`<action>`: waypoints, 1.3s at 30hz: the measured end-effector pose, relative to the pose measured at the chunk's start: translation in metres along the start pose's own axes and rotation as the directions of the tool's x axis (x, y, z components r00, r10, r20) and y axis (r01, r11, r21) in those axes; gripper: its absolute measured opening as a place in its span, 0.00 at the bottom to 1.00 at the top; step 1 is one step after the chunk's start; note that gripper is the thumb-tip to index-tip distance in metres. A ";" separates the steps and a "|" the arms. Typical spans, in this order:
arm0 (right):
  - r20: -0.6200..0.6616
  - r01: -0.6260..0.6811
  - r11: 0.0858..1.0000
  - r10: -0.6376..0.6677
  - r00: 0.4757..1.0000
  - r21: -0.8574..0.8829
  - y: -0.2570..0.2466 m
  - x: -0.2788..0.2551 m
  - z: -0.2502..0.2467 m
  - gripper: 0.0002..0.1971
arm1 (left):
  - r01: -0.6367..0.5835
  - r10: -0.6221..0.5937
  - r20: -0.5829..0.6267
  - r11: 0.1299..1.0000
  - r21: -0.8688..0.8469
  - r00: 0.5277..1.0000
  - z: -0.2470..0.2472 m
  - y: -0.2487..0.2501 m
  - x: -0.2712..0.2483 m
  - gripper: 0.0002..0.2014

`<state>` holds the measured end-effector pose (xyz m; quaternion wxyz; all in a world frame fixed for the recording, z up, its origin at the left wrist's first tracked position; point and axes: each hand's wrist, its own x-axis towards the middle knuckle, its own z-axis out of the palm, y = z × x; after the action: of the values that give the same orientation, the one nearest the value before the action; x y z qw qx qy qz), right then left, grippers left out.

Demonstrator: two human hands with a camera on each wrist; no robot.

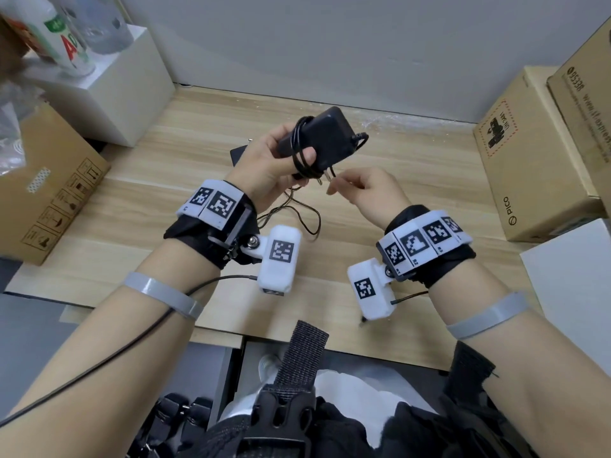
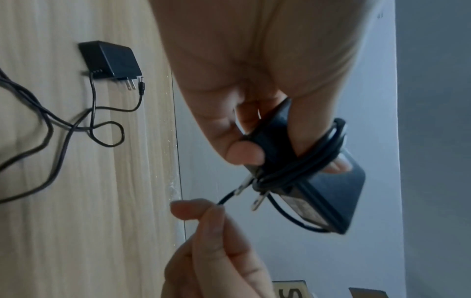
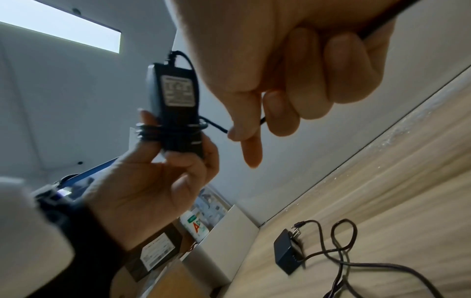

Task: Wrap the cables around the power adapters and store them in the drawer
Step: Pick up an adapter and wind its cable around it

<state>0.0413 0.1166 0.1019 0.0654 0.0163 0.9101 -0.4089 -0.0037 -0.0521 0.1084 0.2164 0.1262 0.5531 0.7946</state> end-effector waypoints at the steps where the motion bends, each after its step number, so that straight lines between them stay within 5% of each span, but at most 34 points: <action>1: 0.029 -0.001 1.000 0.001 1.000 -0.014 -0.002 -0.001 0.002 0.12 | 0.001 0.000 -0.040 1.000 0.017 0.999 0.001 0.000 0.001 0.22; 8: 0.097 0.057 0.994 -0.048 0.994 -0.094 -0.010 -0.004 0.005 0.13 | 0.024 -0.013 -0.159 0.998 0.065 0.987 0.002 -0.007 0.004 0.12; 13: 0.114 0.153 0.969 -0.133 0.985 -0.195 -0.019 -0.009 0.001 0.13 | 0.077 0.007 -0.247 0.941 0.329 0.969 -0.003 -0.012 0.010 0.14; 21: 0.037 0.229 0.943 -0.227 0.973 -0.240 -0.031 -0.003 -0.015 0.05 | 0.133 -0.134 -0.047 0.750 0.648 0.990 -0.008 -0.019 0.005 0.18; 26: -0.136 0.185 0.980 -0.193 0.972 -0.070 -0.018 0.011 -0.024 0.05 | 0.119 -0.233 0.115 0.793 0.598 0.966 -0.012 -0.015 0.000 0.19; 32: -0.166 0.074 0.996 -0.066 0.984 0.045 0.007 0.015 -0.019 0.08 | 0.095 -0.131 0.144 0.968 0.232 0.981 -0.014 -0.014 -0.002 0.32; 36: -0.058 -0.025 0.998 0.028 0.998 0.049 0.014 0.013 -0.008 0.12 | 0.059 -0.062 0.080 0.998 0.037 0.995 -0.010 -0.012 0.003 0.37; 39: 0.081 -0.042 0.999 0.042 0.996 0.007 0.014 0.008 0.001 0.11 | 0.046 -0.045 -0.052 0.999 0.019 0.998 -0.009 -0.010 0.007 0.25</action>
<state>0.0344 0.1245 0.0897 0.1106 0.0191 0.9044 -0.4115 -0.0111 -0.0529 0.0955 0.2186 0.0953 0.5693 0.7868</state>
